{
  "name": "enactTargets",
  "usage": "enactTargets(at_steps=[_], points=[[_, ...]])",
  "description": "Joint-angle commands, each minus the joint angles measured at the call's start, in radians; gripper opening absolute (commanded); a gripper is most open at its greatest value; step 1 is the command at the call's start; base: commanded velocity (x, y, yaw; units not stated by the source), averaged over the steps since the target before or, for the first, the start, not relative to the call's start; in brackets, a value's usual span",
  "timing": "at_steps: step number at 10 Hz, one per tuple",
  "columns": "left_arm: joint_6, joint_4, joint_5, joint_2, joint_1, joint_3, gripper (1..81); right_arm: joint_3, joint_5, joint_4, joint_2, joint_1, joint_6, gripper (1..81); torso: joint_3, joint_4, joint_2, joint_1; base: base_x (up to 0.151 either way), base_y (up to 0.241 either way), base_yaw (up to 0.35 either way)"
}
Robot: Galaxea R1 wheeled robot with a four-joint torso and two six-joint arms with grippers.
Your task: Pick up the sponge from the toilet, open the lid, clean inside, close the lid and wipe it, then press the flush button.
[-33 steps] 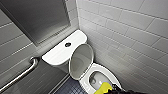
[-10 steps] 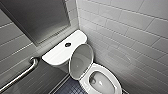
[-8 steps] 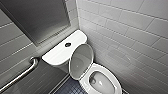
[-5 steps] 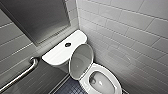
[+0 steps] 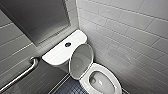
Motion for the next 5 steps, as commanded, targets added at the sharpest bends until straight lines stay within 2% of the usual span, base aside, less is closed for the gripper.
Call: enactTargets(at_steps=[1,4,5], points=[[0.002,-0.057,0.090,-0.039,-0.044,0.039,81.1,0.003,-0.058,-0.014,-0.013,-0.008,-0.005,1.0,0.000,0.000,0.097,-0.063,0.000,0.000,0.000],[0.002,-0.150,0.112,-0.084,-0.144,0.087,81.1,-0.045,-0.024,-0.025,0.008,-0.045,-0.003,1.0,0.000,0.000,0.205,-0.132,0.000,0.000,0.000],[0.000,-0.173,0.126,-0.082,-0.173,0.097,81.1,-0.069,-0.013,-0.025,0.022,-0.058,-0.003,1.0,0.098,0.000,0.142,-0.090,0.000,0.000,0.000]])
